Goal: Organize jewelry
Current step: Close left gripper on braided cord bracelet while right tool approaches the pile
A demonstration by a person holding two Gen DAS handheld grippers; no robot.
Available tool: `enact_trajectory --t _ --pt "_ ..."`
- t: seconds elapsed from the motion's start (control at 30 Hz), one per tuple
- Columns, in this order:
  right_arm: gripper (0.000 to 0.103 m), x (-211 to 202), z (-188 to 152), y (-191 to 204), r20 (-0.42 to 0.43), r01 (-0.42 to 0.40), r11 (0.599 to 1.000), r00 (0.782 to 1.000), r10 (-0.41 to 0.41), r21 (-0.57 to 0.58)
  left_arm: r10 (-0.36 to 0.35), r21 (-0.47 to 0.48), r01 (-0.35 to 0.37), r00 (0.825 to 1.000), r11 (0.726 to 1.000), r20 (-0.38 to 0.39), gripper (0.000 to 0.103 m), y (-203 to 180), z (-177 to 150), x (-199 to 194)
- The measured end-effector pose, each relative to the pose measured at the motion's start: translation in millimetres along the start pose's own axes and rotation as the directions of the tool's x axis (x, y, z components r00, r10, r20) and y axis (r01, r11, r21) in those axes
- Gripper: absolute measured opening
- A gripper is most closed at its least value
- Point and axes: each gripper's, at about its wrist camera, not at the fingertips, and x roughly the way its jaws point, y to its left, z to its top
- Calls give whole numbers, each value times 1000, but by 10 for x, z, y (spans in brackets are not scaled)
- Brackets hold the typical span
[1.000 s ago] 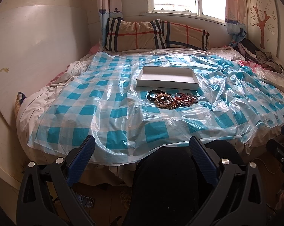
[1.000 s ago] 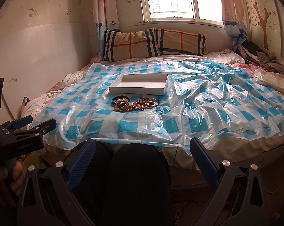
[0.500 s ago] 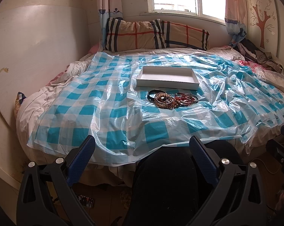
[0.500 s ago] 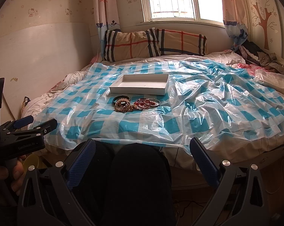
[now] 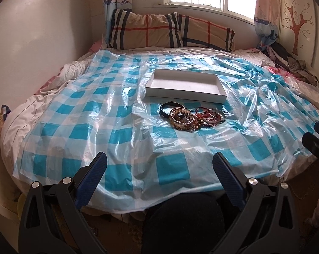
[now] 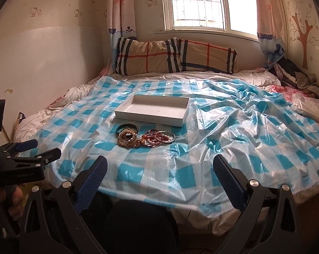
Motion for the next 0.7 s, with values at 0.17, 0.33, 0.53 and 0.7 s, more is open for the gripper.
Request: enact_trajectory --t 0.17,0.33,0.53,0.7 --pt "96 644 149 -138 -74 0 1000 997 -2 -31 -22 26 23 1000 999 -18 96 -58 324 594" --pt "96 1105 169 -180 -122 -22 999 992 17 -38 -49 31 51 997 998 -54 81 -78 574 1300" --pt "96 1432 186 -203 -143 -41 998 989 35 -42 -74 39 78 992 996 -105 53 -105 704 1936" --pt "96 1580 118 -201 -166 -55 998 985 49 -29 -87 49 94 989 994 -122 53 -188 709 2162"
